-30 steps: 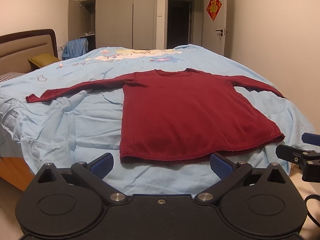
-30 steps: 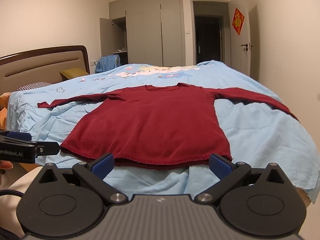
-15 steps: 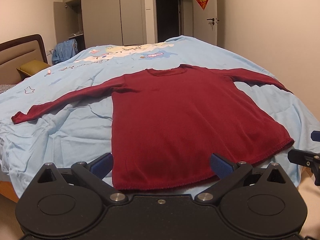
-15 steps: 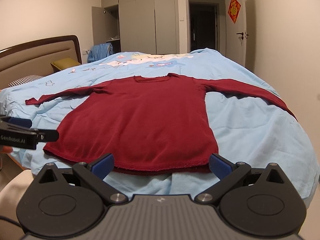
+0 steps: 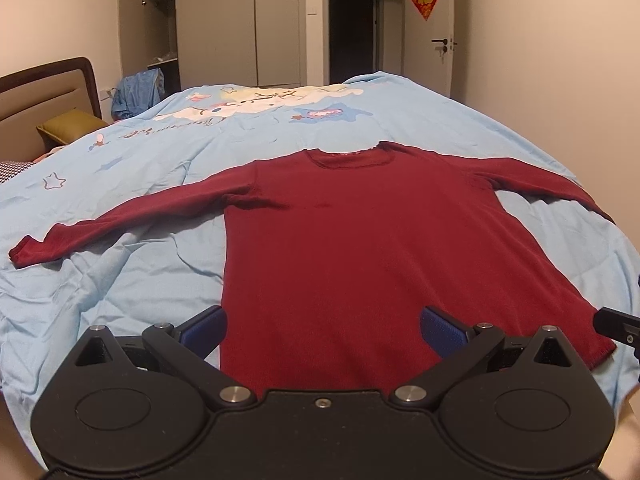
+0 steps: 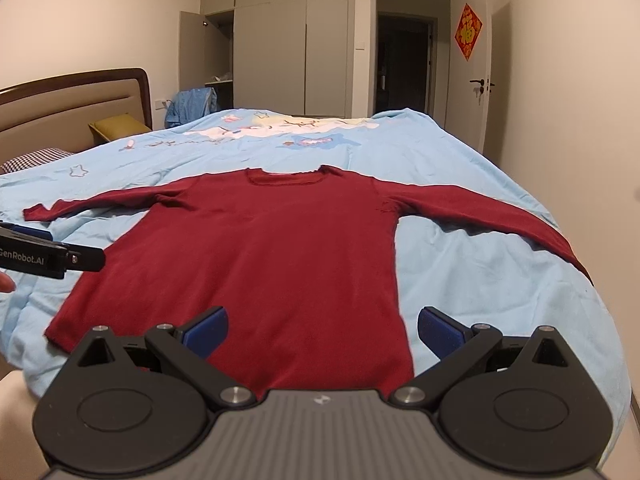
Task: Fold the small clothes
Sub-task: 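Reach the right gripper to a sweater sleeve cuff and close on it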
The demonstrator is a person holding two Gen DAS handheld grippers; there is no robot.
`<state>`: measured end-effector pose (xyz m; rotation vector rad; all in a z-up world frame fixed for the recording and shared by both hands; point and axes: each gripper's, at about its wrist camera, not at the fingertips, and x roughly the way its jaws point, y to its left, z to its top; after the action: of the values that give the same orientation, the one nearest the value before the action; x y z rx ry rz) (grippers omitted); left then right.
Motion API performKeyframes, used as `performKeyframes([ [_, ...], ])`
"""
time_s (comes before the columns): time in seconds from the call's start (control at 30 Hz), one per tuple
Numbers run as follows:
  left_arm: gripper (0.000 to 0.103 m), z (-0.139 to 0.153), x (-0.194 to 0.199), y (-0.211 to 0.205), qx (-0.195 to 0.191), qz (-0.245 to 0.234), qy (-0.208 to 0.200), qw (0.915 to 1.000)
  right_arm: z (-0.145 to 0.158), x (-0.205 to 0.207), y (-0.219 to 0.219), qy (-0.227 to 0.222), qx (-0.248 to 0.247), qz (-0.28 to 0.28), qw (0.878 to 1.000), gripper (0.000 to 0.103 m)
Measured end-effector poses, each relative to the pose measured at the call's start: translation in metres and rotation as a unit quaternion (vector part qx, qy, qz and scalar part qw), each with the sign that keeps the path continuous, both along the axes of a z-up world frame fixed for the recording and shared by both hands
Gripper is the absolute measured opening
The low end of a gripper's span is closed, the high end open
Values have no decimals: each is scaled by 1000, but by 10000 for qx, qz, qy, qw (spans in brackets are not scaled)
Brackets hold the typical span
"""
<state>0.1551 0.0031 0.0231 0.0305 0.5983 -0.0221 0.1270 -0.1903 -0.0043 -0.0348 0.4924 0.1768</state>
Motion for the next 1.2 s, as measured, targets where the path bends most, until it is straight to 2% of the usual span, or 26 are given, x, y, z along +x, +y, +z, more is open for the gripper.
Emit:
performKeyframes([
  [0.3, 102, -7, 73, -7, 64, 138, 64, 9999, -6, 64, -19, 202, -9, -331, 9992, 103],
  [0.57, 102, -29, 143, -23, 106, 126, -62, 9998, -18, 129, -82, -16, 779, -1078, 9911, 103],
  [0.73, 102, -52, 180, -31, 246, 156, -52, 9996, -33, 176, -145, -21, 1760, -1696, 9697, 103],
  [0.9, 102, -65, 203, -33, 89, 165, 6, 9998, -41, 211, -191, -83, 2160, -2267, 9497, 103],
  [1.07, 103, -76, 215, -28, -169, 185, 58, 9997, -50, 238, -231, 37, 2681, -2720, 9242, 103],
  [1.2, 103, -82, 217, -28, -170, 193, 48, 9997, -67, 253, -255, 245, 3147, -3000, 9002, 103],
])
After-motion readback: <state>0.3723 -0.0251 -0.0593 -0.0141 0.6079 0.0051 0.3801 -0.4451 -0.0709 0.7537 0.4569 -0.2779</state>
